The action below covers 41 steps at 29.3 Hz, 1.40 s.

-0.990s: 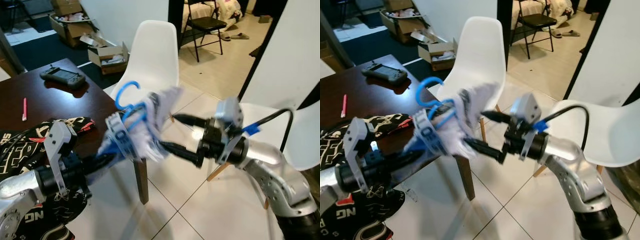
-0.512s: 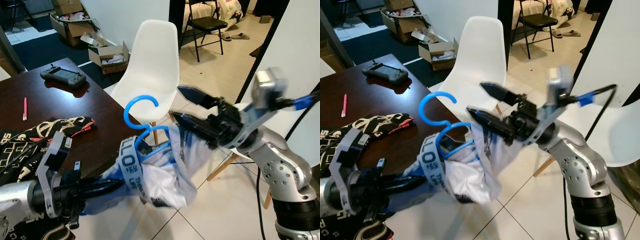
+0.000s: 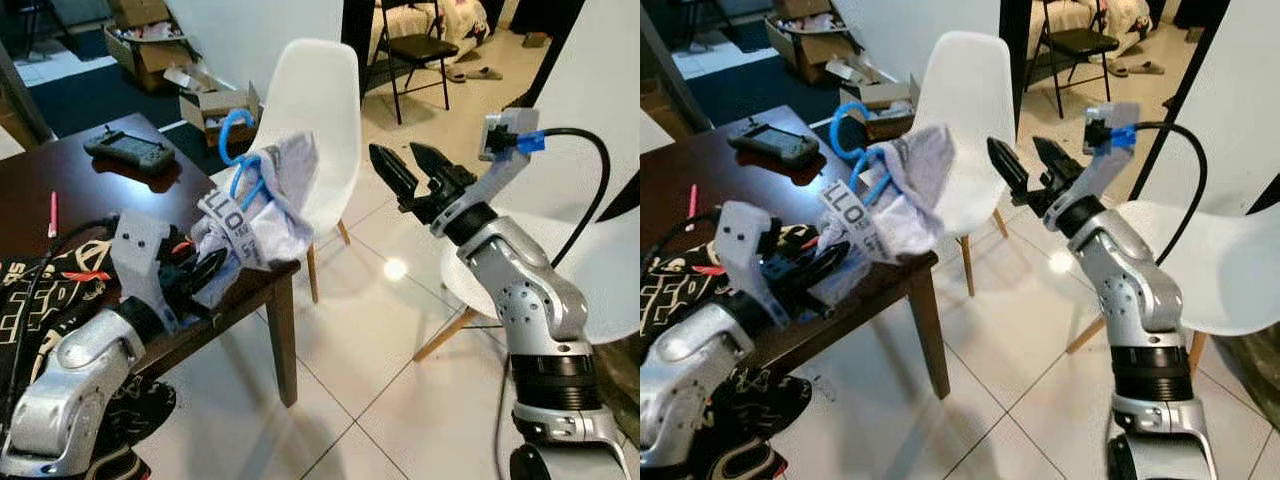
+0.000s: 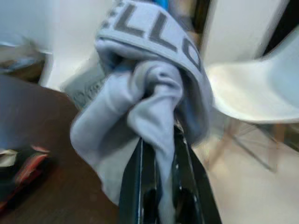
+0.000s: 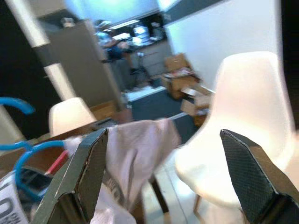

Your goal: Hang hanger

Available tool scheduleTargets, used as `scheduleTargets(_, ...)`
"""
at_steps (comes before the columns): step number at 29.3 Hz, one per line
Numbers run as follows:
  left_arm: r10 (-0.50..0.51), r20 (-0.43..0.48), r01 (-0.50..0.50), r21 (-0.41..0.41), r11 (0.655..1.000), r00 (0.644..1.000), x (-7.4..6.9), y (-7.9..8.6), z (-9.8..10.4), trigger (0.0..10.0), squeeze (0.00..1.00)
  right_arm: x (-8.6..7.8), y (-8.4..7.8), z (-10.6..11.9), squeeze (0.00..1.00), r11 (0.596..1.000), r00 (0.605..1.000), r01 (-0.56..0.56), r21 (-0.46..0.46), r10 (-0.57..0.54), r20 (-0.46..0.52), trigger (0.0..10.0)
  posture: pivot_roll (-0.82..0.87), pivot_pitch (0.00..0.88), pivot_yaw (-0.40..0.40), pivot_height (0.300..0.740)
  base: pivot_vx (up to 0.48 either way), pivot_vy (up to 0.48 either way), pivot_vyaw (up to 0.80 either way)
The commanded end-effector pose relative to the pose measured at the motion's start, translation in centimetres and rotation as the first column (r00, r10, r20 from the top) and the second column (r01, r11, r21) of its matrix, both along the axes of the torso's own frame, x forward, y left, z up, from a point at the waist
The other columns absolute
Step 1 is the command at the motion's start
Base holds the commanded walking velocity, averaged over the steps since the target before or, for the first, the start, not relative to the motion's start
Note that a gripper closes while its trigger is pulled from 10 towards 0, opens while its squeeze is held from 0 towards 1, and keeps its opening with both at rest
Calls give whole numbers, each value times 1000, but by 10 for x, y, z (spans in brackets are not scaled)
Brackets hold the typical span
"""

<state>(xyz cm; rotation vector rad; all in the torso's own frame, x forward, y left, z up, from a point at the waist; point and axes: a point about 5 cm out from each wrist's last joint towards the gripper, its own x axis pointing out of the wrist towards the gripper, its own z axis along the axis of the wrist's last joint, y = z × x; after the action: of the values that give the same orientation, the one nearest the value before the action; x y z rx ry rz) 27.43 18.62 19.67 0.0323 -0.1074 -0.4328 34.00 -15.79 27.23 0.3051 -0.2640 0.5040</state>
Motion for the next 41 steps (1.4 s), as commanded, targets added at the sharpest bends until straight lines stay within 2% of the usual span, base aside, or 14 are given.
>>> scheduleTargets(1,71,32,-73,56,996,997,5,-14,-7,10000,0,-3,19,-17,0,996,991,-90,10,90,-103,10000,52,113,4,740,0,0,0)
scheduleTargets(2,107,58,-114,123,986,992,8,-26,-13,10000,0,-11,40,-28,0,979,968,-204,2,202,-149,10000,47,111,4,740,0,0,0)
scheduleTargets(3,107,58,-114,123,986,992,8,-26,-13,10000,0,-11,40,-28,0,979,968,-204,2,202,-149,10000,47,111,4,740,0,0,0)
scheduleTargets(4,123,84,-136,176,975,989,10,-35,-18,10000,0,-19,56,-35,0,955,938,-298,4,293,-183,10000,47,111,4,740,0,0,0)
scheduleTargets(5,138,134,-169,255,952,981,12,-41,-21,10000,0,-26,69,-40,0,931,909,-366,10,360,-209,10000,45,111,3,740,0,0,0)
scheduleTargets(7,136,224,-211,357,910,965,13,-48,-19,10000,0,-32,81,-44,0,907,875,-415,72,419,-243,10000,39,109,5,740,0,0,0)
scheduleTargets(13,154,322,-277,382,882,934,15,-59,-15,10000,0,-42,96,-44,0,883,845,-449,133,469,-257,10000,34,105,6,740,0,0,0)
scheduleTargets(18,144,367,-291,385,876,919,13,-67,-12,10000,0,-42,98,-44,0,889,848,-426,165,456,-270,10000,33,104,6,740,0,0,0)
scheduleTargets(21,147,433,-334,396,855,889,12,-73,-10,10000,0,-38,96,-47,0,911,859,-369,185,410,-305,10000,34,107,5,740,0,0,0)
scheduleTargets(24,149,448,-345,397,850,882,12,-74,-10,10000,0,-38,95,-48,0,915,861,-356,189,400,-314,10000,34,107,5,740,0,0,0)
scheduleTargets(25,142,477,-356,396,846,868,12,-77,-9,10000,0,-31,90,-49,0,936,878,-287,202,341,-335,10000,34,107,5,740,0,0,0)
scheduleTargets(31,137,493,-358,387,850,859,9,-82,-9,10000,0,-22,79,-49,0,959,906,-168,229,242,-349,10000,38,110,4,740,0,0,0)
scheduleTargets(37,132,488,-351,389,852,863,7,-84,-12,10000,0,-18,74,-43,0,952,922,-124,279,215,-324,10000,38,115,5,740,0,0,0)
scheduleTargets(41,115,482,-333,397,855,869,4,-88,-15,10000,0,-17,70,-33,0,925,935,-115,363,224,-275,10000,38,117,4,740,0,0,0)
